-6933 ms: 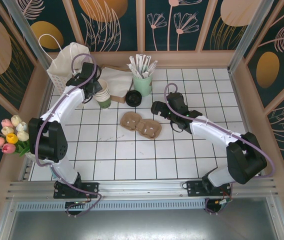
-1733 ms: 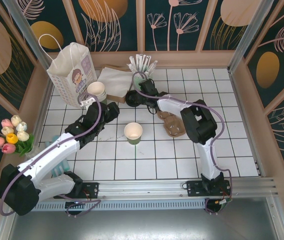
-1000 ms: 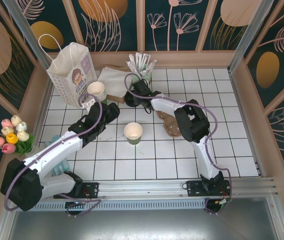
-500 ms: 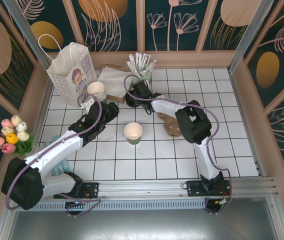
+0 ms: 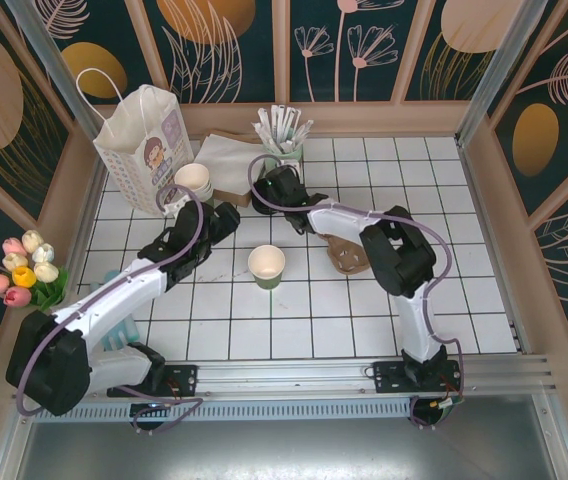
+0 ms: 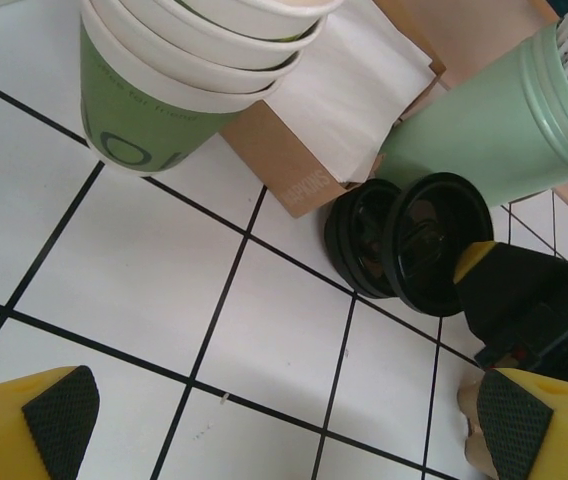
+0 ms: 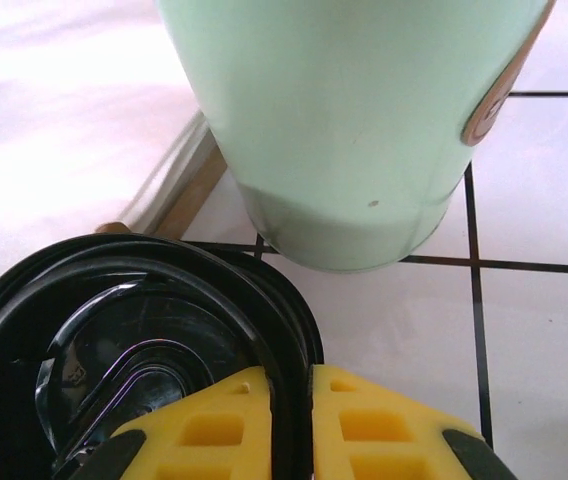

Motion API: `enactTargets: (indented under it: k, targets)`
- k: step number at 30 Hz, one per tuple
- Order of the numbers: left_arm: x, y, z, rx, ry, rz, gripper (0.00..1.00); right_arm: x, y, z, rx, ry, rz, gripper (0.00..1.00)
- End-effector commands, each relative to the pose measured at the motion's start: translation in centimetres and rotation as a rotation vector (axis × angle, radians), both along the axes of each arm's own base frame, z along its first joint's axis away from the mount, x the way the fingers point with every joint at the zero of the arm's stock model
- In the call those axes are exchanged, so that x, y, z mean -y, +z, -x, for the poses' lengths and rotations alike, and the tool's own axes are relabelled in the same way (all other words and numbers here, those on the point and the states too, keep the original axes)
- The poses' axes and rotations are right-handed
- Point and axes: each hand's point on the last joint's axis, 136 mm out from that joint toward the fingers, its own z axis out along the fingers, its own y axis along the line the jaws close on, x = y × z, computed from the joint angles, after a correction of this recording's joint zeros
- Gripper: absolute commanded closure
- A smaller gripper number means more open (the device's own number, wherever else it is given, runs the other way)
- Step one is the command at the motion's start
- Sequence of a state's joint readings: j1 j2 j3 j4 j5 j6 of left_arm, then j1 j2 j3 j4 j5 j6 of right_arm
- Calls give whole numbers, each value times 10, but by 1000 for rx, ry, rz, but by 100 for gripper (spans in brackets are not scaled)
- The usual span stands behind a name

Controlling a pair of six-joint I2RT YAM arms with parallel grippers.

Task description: Pack the takeout coffee

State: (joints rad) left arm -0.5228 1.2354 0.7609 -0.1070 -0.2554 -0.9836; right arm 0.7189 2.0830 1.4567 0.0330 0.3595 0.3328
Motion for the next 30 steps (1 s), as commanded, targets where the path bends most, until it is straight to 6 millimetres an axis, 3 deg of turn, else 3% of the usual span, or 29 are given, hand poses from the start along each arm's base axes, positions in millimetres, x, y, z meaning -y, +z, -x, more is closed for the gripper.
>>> enactTargets:
  k: [1, 6, 11, 15, 20, 24, 30]
  targets:
    - [17, 14, -12, 36, -76, 19, 1, 1, 48, 1, 142, -11, -50, 89]
    - [45, 17, -26, 52, -191, 46, 4, 2, 74, 15, 222, 31, -107, 90]
    - [68, 40, -39, 153, -287, 95, 12, 3, 95, 26, 255, 28, -120, 92]
    - [80, 57, -45, 218, -325, 135, 17, 2, 98, 33, 249, 13, -115, 93]
    - [81, 56, -59, 234, -318, 80, 28, -7, 100, 41, 248, 36, -131, 92]
    - [83, 43, -69, 192, -300, 54, 45, -8, 102, 44, 245, 31, -141, 93]
    - [78, 38, -81, 166, -252, 14, 48, -11, 101, 44, 234, 25, -163, 93]
